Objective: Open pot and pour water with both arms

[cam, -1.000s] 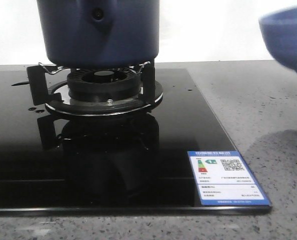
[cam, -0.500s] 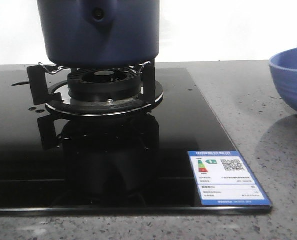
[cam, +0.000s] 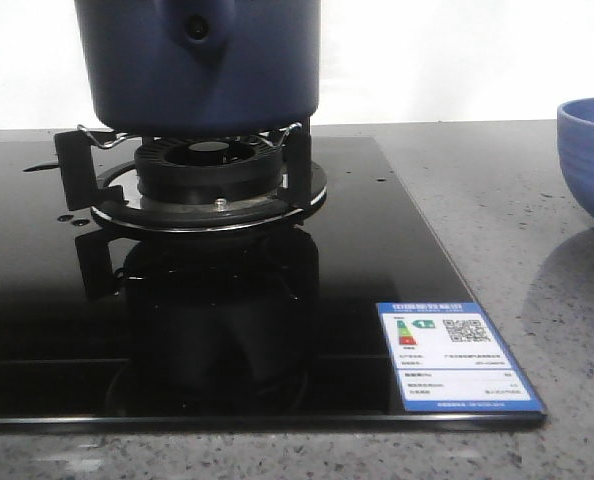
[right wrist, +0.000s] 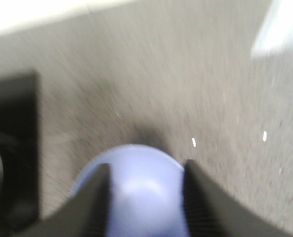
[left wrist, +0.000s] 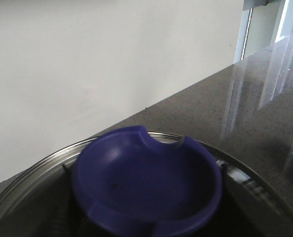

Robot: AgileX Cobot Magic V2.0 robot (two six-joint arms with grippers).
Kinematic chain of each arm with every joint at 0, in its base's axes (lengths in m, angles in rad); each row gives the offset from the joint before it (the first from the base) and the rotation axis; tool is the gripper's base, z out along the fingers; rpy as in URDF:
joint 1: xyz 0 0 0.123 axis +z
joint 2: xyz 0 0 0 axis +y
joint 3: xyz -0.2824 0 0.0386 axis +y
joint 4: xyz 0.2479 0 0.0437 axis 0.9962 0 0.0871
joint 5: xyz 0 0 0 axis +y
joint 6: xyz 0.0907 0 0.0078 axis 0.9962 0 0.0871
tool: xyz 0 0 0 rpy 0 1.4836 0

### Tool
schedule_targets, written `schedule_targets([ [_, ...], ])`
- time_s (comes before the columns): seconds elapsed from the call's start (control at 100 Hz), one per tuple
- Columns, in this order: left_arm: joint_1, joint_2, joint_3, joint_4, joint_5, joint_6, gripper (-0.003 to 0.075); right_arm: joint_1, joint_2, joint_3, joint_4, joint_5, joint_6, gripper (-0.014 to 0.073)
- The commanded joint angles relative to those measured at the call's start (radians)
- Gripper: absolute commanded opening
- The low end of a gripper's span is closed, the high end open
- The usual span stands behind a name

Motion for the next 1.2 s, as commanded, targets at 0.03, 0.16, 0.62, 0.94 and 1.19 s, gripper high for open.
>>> schedule_targets([
  [0.03, -0.007, -0.002, -0.055, -0.081, 0.086, 0.013, 0.0230, -0.008, -0.095, -0.070, 0.004, -0.055, -0.036, -0.0046],
  [0.16, -0.007, 0.039, -0.095, -0.081, 0.106, 0.015, 0.0230, -0.006, -0.162, -0.070, 0.004, -0.081, -0.036, -0.0063],
  [0.62, -0.007, 0.086, -0.125, -0.068, 0.037, 0.015, 0.0230, -0.004, -0.200, -0.070, 0.004, -0.037, -0.063, -0.0063],
  [0.94, -0.007, 0.091, -0.125, -0.068, 0.025, 0.006, 0.0230, 0.021, -0.200, -0.070, 0.004, -0.038, -0.063, -0.0063],
  [1.19, -0.007, 0.093, -0.125, -0.075, 0.081, 0.006, 0.0230, 0.024, -0.200, -0.068, 0.004, -0.038, -0.063, -0.0063],
])
